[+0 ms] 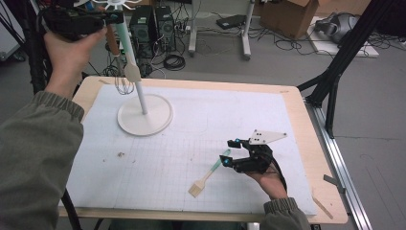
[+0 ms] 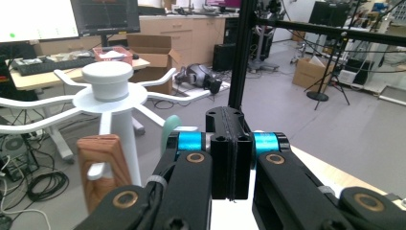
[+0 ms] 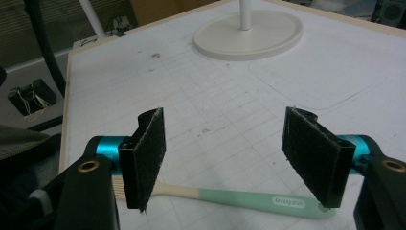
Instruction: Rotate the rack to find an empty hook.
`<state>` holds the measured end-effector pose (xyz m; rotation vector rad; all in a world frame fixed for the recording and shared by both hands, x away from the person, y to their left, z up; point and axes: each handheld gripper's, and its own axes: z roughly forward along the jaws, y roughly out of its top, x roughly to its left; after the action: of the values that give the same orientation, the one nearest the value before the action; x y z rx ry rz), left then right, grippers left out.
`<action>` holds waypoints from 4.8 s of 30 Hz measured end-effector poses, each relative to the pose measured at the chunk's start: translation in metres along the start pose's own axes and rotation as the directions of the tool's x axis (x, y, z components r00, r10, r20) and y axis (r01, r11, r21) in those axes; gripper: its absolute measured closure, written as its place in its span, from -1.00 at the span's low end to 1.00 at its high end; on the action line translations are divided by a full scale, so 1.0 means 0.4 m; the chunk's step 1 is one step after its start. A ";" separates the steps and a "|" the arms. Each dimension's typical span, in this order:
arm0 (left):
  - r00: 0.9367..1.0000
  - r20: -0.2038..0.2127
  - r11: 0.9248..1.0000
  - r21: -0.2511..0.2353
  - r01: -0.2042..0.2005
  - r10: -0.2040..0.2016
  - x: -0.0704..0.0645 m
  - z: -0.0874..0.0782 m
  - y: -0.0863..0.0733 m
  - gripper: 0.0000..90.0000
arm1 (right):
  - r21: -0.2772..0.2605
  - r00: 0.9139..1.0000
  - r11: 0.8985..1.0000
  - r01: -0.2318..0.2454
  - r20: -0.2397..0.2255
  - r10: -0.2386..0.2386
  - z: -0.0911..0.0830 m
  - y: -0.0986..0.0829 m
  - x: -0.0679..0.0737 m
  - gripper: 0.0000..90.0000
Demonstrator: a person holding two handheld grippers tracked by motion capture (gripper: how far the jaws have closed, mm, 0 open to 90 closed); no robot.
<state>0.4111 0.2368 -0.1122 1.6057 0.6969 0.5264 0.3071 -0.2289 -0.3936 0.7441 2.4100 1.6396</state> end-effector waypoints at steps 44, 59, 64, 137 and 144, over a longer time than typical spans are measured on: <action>0.996 -0.083 0.999 -0.033 0.033 -0.036 0.067 -0.056 -0.019 0.99 | -0.003 1.000 1.000 0.001 -0.005 -0.001 0.001 0.000 0.000 -0.31; 0.991 -0.129 0.999 -0.016 0.031 -0.033 0.099 -0.061 -0.010 0.99 | -0.006 1.000 1.000 -0.003 -0.006 0.003 0.000 0.000 -0.002 -0.31; 0.994 -0.109 1.000 -0.021 0.020 -0.022 0.082 -0.074 -0.011 0.99 | -0.004 1.000 1.000 -0.007 -0.003 0.007 0.000 0.000 -0.003 -0.31; 0.990 -0.139 1.000 -0.013 -0.021 0.019 0.013 -0.087 -0.033 0.86 | -0.023 1.000 1.000 -0.001 0.008 0.001 -0.002 0.003 0.000 -0.31; 0.992 -0.115 0.999 -0.007 -0.048 0.046 0.009 -0.125 -0.045 0.72 | -0.020 1.000 1.000 -0.007 0.019 0.007 0.001 0.003 -0.004 -0.31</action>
<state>0.3768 0.2761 -0.1227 1.5954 0.7426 0.6599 0.3089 -0.2288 -0.3930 0.7625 2.3776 1.6493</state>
